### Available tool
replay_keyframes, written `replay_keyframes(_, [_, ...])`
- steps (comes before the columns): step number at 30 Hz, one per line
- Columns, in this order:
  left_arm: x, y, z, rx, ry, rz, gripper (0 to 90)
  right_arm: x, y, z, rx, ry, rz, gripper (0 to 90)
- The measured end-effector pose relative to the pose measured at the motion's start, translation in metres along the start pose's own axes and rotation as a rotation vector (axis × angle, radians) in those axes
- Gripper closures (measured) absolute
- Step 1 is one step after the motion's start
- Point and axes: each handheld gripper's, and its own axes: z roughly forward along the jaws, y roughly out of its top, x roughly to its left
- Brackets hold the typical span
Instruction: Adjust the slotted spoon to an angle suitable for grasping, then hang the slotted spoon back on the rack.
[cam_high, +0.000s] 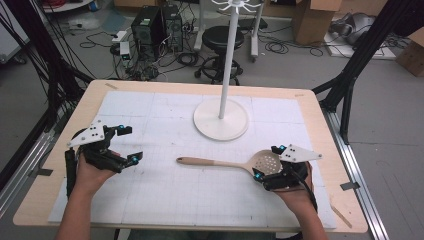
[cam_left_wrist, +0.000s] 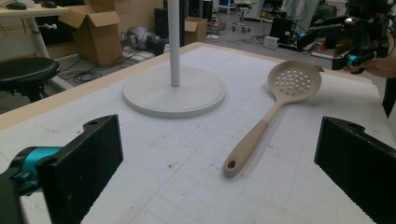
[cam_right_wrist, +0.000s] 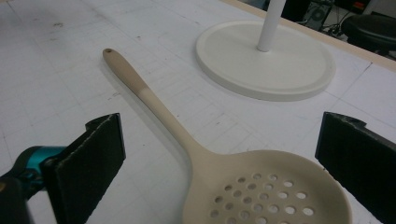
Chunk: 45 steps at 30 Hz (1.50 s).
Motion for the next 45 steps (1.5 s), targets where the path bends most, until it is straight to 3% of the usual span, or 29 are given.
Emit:
replay_keyframes(13, [0.001, 0.0, 0.002, 0.0, -0.002, -0.003, 1.6, 0.001, 0.002, 0.001, 0.002, -0.001, -0.014, 0.5])
replay_keyframes(17, [-0.001, -0.001, 0.002, 0.007, -0.026, 0.023, 1.6, 0.004, 0.007, 0.003, 0.005, 0.008, -0.029, 0.6])
replay_keyframes(22, [0.001, 0.0, 0.001, 0.004, -0.033, 0.02, 1.6, 0.006, 0.017, 0.009, 0.018, 0.016, -0.038, 0.5])
replay_keyframes(27, [0.004, -0.002, -0.001, 0.005, -0.028, 0.005, 1.6, 0.006, 0.035, 0.026, 0.032, 0.032, -0.05, 0.6])
replay_keyframes(34, [0.004, -0.001, -0.003, 0.02, -0.004, 0.023, 1.6, 0.016, 0.057, 0.061, 0.097, 0.079, -0.101, 0.6])
replay_keyframes(40, [0.004, 0.0, -0.004, 0.006, -0.008, 0.021, 1.6, 0.024, 0.068, 0.08, 0.16, 0.108, -0.152, 0.6])
replay_keyframes(45, [0.004, -0.001, -0.003, 0.011, -0.005, 0.021, 1.6, 0.026, 0.07, 0.092, 0.216, 0.149, -0.158, 4.5])
